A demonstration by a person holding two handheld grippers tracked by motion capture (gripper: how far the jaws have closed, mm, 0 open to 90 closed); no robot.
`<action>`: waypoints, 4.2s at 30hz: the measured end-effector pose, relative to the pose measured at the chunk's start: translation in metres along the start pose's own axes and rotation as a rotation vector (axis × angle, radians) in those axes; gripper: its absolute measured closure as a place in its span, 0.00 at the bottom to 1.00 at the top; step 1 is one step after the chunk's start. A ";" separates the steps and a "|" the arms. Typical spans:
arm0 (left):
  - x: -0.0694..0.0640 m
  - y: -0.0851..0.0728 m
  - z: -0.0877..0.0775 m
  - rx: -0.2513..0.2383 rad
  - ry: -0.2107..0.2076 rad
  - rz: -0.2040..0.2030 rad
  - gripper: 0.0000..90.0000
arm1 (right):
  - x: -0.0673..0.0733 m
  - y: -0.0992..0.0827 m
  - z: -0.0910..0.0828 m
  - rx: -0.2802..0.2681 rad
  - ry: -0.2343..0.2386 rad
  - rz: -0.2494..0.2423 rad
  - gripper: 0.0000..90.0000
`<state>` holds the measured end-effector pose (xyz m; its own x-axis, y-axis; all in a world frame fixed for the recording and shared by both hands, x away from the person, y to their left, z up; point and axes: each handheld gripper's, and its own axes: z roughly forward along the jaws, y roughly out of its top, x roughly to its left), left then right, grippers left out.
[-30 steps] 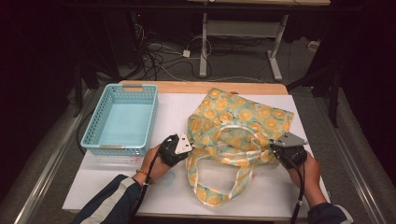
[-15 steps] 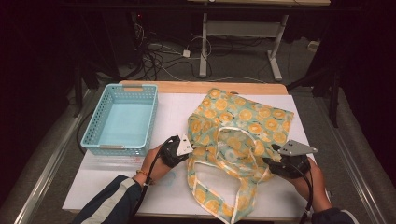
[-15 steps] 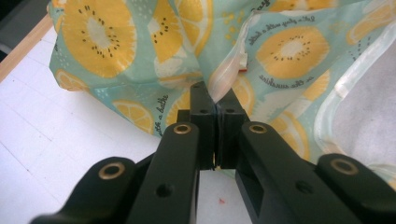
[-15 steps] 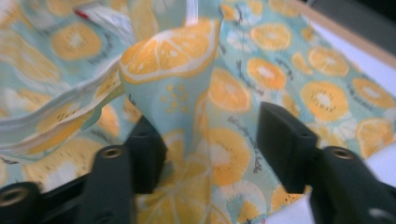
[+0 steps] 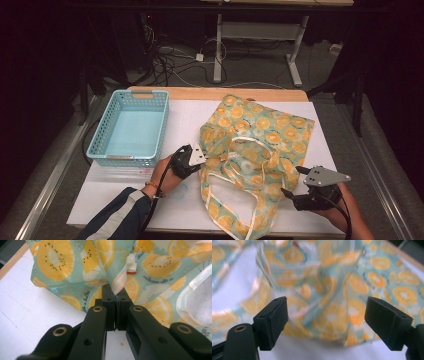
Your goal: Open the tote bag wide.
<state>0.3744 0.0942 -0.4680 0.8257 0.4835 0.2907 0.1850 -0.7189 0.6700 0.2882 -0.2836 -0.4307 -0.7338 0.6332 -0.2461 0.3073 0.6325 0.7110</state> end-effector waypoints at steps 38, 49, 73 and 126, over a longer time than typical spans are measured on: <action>-0.011 0.062 0.017 -0.263 -0.019 0.043 0.97 | -0.032 0.028 0.044 -0.141 -0.165 -0.004 0.99; 0.008 0.095 -0.041 -0.478 0.049 -0.008 0.97 | -0.044 0.076 0.003 -0.311 -0.228 -0.015 0.99; 0.012 0.122 -0.063 -0.561 0.077 -0.011 0.97 | -0.049 0.111 -0.010 -0.418 -0.214 0.006 0.99; 0.046 0.050 0.086 -0.054 -0.174 -0.218 0.64 | -0.084 0.072 0.036 -0.338 -0.241 0.229 0.99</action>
<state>0.4678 0.0374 -0.4796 0.8493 0.5277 0.0173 0.3437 -0.5775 0.7405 0.3937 -0.2750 -0.3829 -0.4966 0.8500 -0.1759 0.2011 0.3098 0.9293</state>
